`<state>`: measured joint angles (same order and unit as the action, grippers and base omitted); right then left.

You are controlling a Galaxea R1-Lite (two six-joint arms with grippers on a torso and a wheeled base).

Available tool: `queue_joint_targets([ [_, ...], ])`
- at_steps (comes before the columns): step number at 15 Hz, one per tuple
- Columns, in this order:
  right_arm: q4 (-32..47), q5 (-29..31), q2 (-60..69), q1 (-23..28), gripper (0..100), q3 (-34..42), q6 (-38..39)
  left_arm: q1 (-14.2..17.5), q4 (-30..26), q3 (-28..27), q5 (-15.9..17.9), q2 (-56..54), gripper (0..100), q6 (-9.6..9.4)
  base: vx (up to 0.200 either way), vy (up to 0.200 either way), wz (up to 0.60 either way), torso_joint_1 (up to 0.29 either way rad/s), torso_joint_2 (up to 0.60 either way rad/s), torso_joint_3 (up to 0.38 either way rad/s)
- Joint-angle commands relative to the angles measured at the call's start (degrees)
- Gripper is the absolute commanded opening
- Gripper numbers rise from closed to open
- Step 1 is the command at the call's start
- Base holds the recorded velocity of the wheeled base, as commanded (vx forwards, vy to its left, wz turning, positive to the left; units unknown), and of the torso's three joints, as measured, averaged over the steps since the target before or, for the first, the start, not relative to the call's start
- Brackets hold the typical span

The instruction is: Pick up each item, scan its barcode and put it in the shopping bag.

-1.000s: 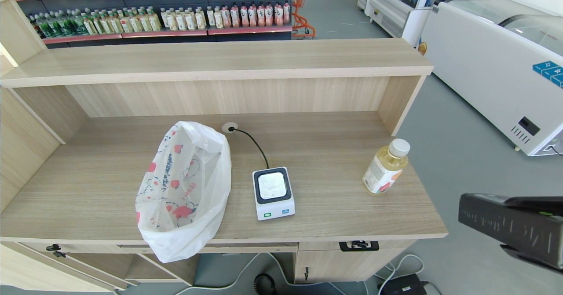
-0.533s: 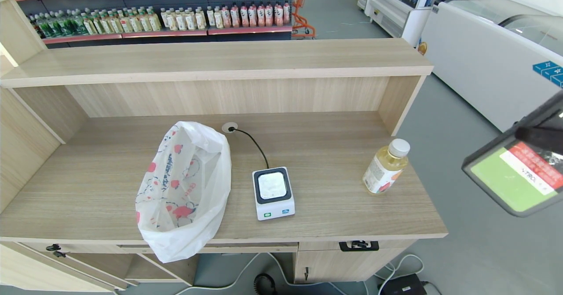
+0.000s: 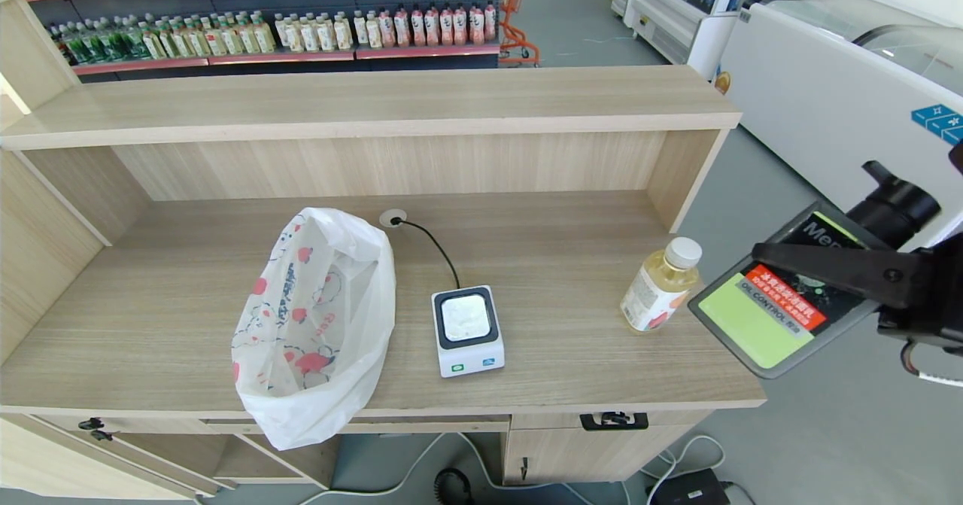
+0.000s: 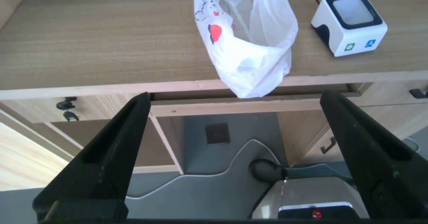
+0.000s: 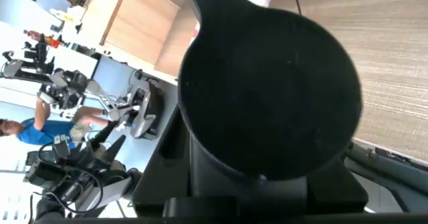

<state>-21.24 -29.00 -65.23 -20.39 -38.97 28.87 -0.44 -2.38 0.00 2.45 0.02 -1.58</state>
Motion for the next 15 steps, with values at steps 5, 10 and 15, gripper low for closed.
queue_joint_targets([
  [5,-3.4,-0.4,-7.4,-0.3,0,-0.5,-0.7,0.0,0.0,0.0,0.0,0.0,100,-0.17,0.000,0.000,0.00,0.000,0.00,0.000],
  [10,-3.4,-0.7,-8.1,-1.4,0,-0.7,-1.3,0.0,0.0,0.0,0.0,0.0,100,0.00,0.000,0.000,0.00,0.000,0.00,0.000],
  [15,-3.4,-0.7,-8.8,-4.0,0,-1.9,-1.3,0.0,0.0,0.0,0.0,0.0,100,0.00,0.000,0.080,0.00,0.001,0.00,0.001],
])
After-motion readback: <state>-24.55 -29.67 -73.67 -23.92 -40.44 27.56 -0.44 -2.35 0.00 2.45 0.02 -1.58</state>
